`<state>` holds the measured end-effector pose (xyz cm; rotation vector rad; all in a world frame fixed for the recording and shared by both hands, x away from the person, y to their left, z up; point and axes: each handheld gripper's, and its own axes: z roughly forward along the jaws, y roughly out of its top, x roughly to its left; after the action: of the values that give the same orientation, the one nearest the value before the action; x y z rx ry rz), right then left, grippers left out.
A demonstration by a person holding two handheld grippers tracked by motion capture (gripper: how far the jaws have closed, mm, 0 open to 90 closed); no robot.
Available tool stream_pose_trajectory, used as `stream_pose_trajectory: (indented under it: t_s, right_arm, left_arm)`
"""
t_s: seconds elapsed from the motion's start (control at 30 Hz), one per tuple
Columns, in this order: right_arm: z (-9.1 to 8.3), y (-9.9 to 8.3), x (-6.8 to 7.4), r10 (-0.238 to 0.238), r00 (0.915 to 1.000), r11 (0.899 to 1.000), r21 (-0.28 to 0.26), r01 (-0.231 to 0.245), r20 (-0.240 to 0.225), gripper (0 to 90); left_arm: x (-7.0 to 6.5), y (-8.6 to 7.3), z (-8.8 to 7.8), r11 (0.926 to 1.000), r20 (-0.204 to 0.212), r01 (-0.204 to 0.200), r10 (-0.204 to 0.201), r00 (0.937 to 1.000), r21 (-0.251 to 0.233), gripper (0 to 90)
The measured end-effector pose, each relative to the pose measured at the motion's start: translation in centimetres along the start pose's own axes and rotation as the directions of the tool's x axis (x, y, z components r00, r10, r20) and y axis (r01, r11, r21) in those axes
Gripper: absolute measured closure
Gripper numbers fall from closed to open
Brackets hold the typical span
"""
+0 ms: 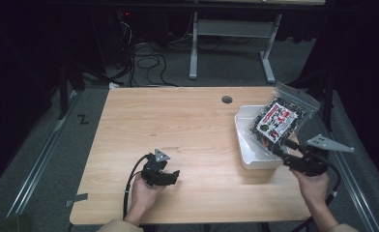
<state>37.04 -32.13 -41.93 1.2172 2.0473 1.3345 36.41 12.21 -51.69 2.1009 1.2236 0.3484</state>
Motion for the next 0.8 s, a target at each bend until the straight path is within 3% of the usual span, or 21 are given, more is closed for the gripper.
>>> stream_pose_trajectory:
  t_s: [0.2, 0.4, 0.6, 0.7, 0.77, 0.8]
  right_arm:
    - [2.1, -1.4, 3.8, -0.080, 0.9895, 0.995, 0.047, 0.086, -0.121, 40.1]
    - [3.9, -2.9, 6.4, -0.137, 0.9659, 0.984, 0.083, 0.158, -0.220, 41.5]
    - [6.8, -5.6, 9.1, -0.191, 0.9266, 0.958, 0.145, 0.248, -0.324, 43.0]
    - [8.1, -6.6, 10.2, -0.242, 0.9091, 0.930, 0.185, 0.317, -0.339, 43.1]
    - [8.8, -7.0, 10.6, -0.255, 0.9008, 0.919, 0.202, 0.339, -0.352, 42.2]
    - [9.2, -7.2, 10.8, -0.250, 0.9017, 0.918, 0.209, 0.336, -0.353, 42.3]
  left_arm:
    - [-0.1, -0.1, -0.1, 1.0000, 0.012, -0.003, 0.003, 0.9999, -0.003, 32.3]
    - [-0.4, -0.1, 0.2, 0.9999, 0.029, -0.015, 0.015, 0.9995, 0.006, 32.3]
    - [-0.9, -0.3, 0.6, 0.9993, 0.044, -0.031, 0.030, 0.9986, 0.021, 31.9]
    - [-1.0, -0.4, 0.6, 0.9994, 0.051, -0.028, 0.027, 0.9984, 0.022, 31.8]
    - [-1.1, -0.4, 0.6, 0.9994, 0.054, -0.027, 0.025, 0.9982, 0.021, 31.8]
    - [-1.1, -0.4, 0.6, 0.9995, 0.056, -0.025, 0.024, 0.9981, 0.020, 31.8]
